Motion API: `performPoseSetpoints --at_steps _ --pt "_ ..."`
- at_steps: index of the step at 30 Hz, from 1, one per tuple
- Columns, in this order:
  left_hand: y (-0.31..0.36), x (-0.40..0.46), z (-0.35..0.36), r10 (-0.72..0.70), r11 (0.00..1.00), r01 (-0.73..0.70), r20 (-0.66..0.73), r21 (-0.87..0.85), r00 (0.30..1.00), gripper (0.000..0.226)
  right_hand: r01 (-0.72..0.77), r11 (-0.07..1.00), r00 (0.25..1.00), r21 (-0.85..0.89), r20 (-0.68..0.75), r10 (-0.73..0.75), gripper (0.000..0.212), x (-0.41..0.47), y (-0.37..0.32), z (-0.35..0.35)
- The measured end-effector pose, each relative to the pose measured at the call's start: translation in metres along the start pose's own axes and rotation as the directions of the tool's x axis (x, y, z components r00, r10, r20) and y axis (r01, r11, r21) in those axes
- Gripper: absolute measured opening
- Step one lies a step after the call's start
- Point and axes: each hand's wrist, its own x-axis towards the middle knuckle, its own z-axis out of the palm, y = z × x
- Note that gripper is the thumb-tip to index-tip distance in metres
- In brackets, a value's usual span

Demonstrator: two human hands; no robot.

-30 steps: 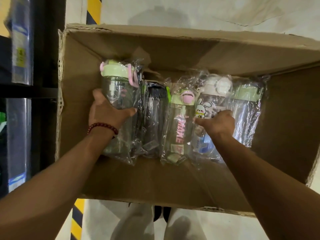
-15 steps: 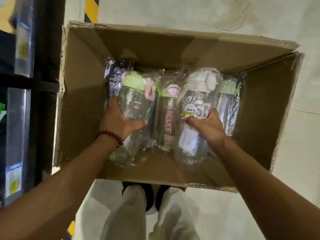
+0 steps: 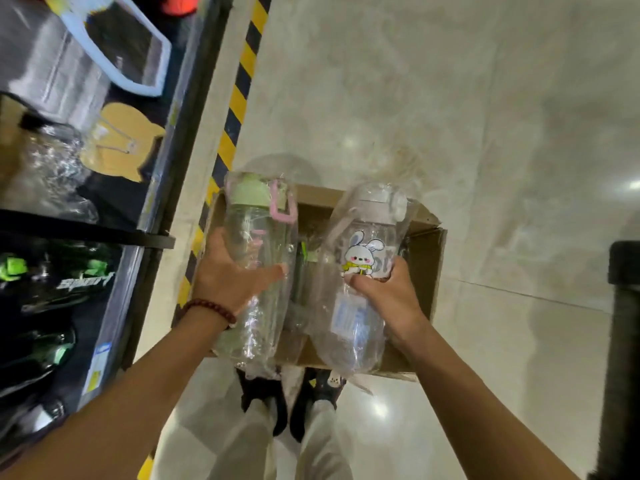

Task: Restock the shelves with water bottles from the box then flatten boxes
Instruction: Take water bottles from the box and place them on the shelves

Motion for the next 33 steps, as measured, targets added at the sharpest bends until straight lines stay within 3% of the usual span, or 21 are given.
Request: performPoseSetpoints --at_steps 2,10,13,18,21,25,33 --pt "0.030 -0.019 -0.021 -0.008 0.999 0.008 -0.004 -0.039 1.000 0.096 0.007 1.000 1.000 0.012 -0.010 -0.007 0.045 -0.029 -0.028 -0.002" --pt "0.128 -0.113 -0.103 0.093 0.977 -0.094 -0.015 -0.190 0.996 0.077 0.086 0.994 0.996 0.067 -0.020 -0.084 0.050 -0.153 -0.125 0.002" --pt "0.156 -0.150 -0.139 0.166 0.965 -0.170 -0.039 -0.199 0.985 0.077 0.149 0.988 0.989 0.038 -0.009 -0.149 0.059 -0.199 -0.161 0.006" --pt "0.195 -0.203 -0.204 0.236 0.946 -0.257 -0.122 -0.197 0.964 0.079 0.255 0.966 0.967 -0.042 0.010 -0.254 0.057 -0.271 -0.208 0.011" --pt "0.201 -0.236 -0.240 0.243 0.927 -0.273 -0.143 -0.256 0.959 0.076 0.279 0.958 0.960 -0.063 0.014 -0.279 0.068 -0.312 -0.222 0.016" --pt "0.201 -0.268 -0.272 0.240 0.890 -0.304 -0.218 -0.340 0.946 0.065 0.333 0.939 0.943 -0.079 0.047 -0.331 0.058 -0.347 -0.234 0.024" --pt "0.204 -0.293 -0.307 0.246 0.869 -0.381 -0.394 -0.314 0.886 0.065 0.450 0.891 0.883 -0.053 0.175 -0.435 0.064 -0.364 -0.273 0.047"
